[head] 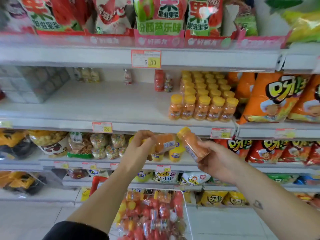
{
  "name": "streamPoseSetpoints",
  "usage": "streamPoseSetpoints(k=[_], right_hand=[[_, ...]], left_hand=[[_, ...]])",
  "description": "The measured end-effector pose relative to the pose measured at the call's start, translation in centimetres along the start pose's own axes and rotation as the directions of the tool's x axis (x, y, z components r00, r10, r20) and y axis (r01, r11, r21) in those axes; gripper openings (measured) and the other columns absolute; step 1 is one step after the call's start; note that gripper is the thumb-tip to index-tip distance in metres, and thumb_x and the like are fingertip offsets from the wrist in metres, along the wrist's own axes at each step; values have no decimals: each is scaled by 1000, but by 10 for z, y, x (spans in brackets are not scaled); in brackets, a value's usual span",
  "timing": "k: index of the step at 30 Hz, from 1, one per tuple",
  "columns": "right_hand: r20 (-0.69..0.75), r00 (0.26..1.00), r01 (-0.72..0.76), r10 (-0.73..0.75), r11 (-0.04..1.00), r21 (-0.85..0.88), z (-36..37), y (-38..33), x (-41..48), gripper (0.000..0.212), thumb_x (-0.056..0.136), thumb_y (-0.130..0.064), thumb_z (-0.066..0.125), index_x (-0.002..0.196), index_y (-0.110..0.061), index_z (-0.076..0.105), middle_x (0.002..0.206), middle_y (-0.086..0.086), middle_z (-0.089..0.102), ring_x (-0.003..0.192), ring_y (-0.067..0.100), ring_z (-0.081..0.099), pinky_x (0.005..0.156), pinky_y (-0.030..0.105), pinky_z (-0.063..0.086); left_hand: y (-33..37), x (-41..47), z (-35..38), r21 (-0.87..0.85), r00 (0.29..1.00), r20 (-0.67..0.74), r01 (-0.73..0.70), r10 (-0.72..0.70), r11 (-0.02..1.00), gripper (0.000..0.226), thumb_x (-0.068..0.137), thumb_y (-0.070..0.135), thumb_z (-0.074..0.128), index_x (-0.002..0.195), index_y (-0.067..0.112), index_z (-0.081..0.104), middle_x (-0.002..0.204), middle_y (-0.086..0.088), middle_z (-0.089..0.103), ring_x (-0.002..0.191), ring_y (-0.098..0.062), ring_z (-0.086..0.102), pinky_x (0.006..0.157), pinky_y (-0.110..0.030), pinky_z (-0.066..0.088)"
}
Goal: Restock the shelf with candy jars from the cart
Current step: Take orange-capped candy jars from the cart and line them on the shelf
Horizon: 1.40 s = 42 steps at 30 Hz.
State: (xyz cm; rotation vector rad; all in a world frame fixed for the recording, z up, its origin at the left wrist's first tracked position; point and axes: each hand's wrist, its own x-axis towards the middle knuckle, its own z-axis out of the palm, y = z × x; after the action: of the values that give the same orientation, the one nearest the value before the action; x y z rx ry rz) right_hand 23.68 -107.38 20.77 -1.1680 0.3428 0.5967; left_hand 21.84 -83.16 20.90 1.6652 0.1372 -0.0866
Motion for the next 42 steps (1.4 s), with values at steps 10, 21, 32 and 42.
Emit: streamPoseSetpoints(k=[10,21,32,42], right_hand=[[-68,969,240,-239,971,17,16,-22,-2,28,90,-15,62,116,-5,62,111,19,71,95,27,69,104,46,44],[-179,943,295,-280,953,66,17,-43,4,38,90,-15,59,128,-8,58,112,18,66,88,25,62,75,32,46],[-137,931,325,-339,938,-118,52,-63,26,40,88,-35,66,124,-17,60,109,7,68,90,21,62,75,33,48],[-62,725,472,-686,560,-681,89,-108,62,51,79,-28,80,122,-29,53,109,-12,66,101,4,62,81,26,49]], left_hand=[[37,48,2,-487,965,160,260,-207,834,25,96,26,58,119,18,60,102,-11,74,95,-30,71,62,-29,39],[54,82,15,-771,910,281,404,-306,492,55,88,45,69,130,10,59,116,-10,68,103,-25,67,65,-31,57],[45,120,-10,-536,983,112,184,-147,824,24,99,20,56,122,15,57,111,-13,59,97,-25,60,83,-45,55],[45,173,-24,170,983,10,-181,182,969,37,91,-1,61,119,21,49,88,7,61,74,-7,57,55,-9,46]])
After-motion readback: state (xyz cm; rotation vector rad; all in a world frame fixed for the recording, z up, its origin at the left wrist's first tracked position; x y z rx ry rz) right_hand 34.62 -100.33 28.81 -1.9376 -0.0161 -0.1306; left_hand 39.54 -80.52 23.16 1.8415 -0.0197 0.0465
